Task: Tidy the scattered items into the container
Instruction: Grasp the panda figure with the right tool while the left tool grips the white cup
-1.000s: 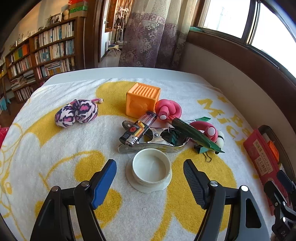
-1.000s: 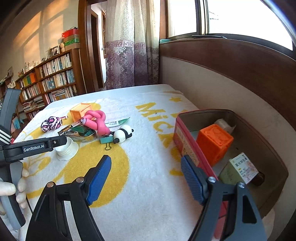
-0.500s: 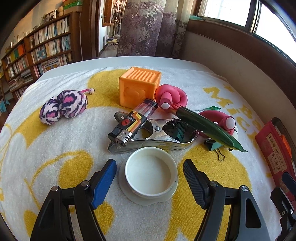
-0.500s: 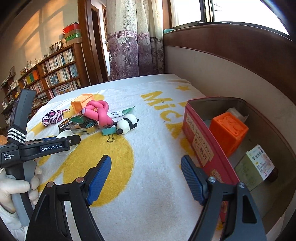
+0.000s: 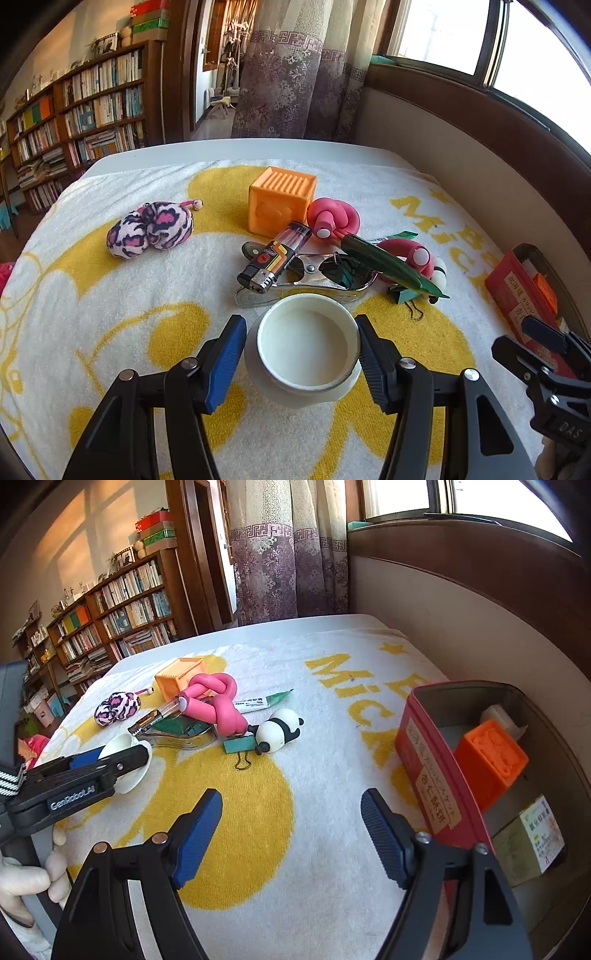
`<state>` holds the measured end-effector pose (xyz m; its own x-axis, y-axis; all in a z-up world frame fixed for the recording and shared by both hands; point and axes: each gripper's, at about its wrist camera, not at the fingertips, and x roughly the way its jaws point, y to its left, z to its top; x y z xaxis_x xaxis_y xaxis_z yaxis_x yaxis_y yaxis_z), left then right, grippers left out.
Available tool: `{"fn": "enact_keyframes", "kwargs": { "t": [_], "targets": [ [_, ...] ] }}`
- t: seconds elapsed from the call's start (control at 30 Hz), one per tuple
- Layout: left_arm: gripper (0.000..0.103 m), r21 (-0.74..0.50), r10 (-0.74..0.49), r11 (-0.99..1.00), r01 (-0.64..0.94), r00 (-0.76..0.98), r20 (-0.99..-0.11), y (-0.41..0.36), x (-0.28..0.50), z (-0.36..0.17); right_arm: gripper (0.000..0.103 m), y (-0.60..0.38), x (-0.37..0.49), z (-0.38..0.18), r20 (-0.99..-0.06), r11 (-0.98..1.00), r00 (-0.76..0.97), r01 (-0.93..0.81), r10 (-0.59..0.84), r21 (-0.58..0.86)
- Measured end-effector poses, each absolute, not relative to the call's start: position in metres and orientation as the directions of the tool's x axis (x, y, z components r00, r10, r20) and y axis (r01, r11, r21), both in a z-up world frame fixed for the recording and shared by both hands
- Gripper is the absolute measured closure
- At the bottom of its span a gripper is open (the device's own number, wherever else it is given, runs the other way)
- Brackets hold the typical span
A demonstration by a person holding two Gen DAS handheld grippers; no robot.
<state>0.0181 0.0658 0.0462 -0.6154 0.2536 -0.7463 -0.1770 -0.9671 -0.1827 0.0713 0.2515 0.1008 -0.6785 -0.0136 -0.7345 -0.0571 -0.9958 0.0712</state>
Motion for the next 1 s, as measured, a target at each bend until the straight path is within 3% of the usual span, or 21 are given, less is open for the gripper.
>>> {"fn": "enact_keyframes", "kwargs": {
  "t": [0.5,0.77,1.0],
  "targets": [
    [0.042,-0.228,0.288,-0.958,-0.176,-0.595,-0.751,0.065,0.022,0.043,0.022,0.248,-0.013,0.077,-0.802,-0.995,-0.597,-0.093,0.033,0.028],
    [0.042,-0.241,0.296,-0.955,-0.173,-0.587,-0.753,0.065,0.022,0.042,0.022,0.251,-0.032,0.069,-0.813,-0.992,-0.582,-0.09,-0.017,0.085],
    [0.042,-0.242,0.302,-0.953,-0.181,-0.585,-0.752,0.067,0.024,0.044,0.043,0.247,-0.033,0.062,-0.82,-0.992,-0.57,-0.056,-0.058,0.109]
  ]
}}
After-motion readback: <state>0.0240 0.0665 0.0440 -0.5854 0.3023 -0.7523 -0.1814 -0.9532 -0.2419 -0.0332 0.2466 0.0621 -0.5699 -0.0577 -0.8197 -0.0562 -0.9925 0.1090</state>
